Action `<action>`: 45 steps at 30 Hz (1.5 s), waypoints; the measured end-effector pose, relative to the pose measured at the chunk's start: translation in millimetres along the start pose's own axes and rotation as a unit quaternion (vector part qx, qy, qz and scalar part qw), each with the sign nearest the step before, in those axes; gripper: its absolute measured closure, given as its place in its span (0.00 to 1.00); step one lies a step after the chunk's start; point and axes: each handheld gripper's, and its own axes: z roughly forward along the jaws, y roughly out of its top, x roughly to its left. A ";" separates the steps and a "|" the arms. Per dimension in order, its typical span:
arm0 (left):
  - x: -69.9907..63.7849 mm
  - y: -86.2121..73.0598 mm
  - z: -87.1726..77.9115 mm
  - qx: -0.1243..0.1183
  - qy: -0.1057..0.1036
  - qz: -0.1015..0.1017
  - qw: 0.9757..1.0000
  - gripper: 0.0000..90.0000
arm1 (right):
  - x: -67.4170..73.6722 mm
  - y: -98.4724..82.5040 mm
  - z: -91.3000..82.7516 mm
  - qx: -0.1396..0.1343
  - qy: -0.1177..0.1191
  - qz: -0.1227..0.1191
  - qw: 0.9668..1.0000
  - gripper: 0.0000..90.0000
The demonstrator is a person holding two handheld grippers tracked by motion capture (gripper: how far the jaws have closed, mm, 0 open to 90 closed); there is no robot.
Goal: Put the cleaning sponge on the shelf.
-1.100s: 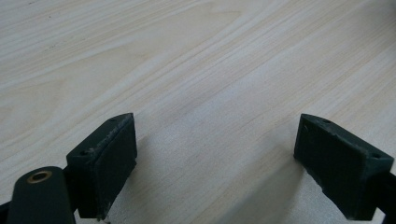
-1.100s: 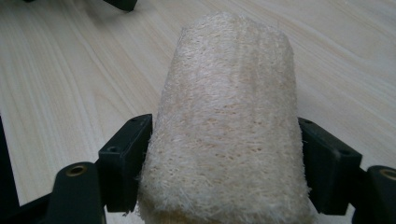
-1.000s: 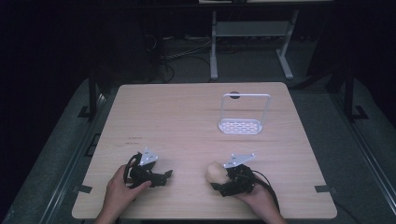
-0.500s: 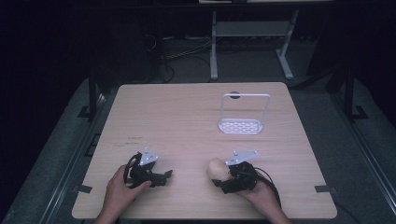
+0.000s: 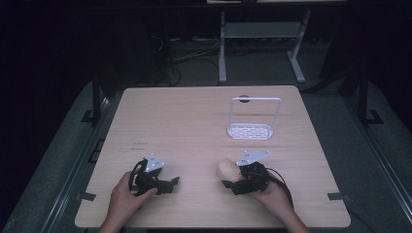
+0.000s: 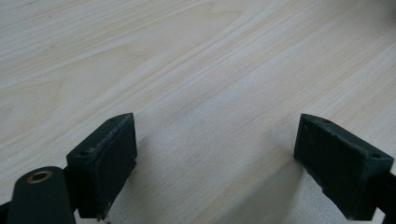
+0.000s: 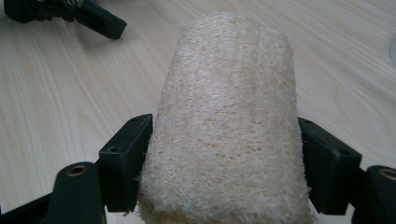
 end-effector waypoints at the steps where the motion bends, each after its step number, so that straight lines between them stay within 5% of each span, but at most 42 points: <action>1: 0.0 0.0 0.0 0.000 0.000 0.000 1.000 0.14 | -0.6 0.7 0.2 0.000 -0.001 0.000 1.000 0.29; 45: -0.2 0.0 0.1 -0.001 0.000 -0.001 1.000 0.14 | -38.9 25.9 -2.8 -0.022 -0.040 0.004 0.999 0.29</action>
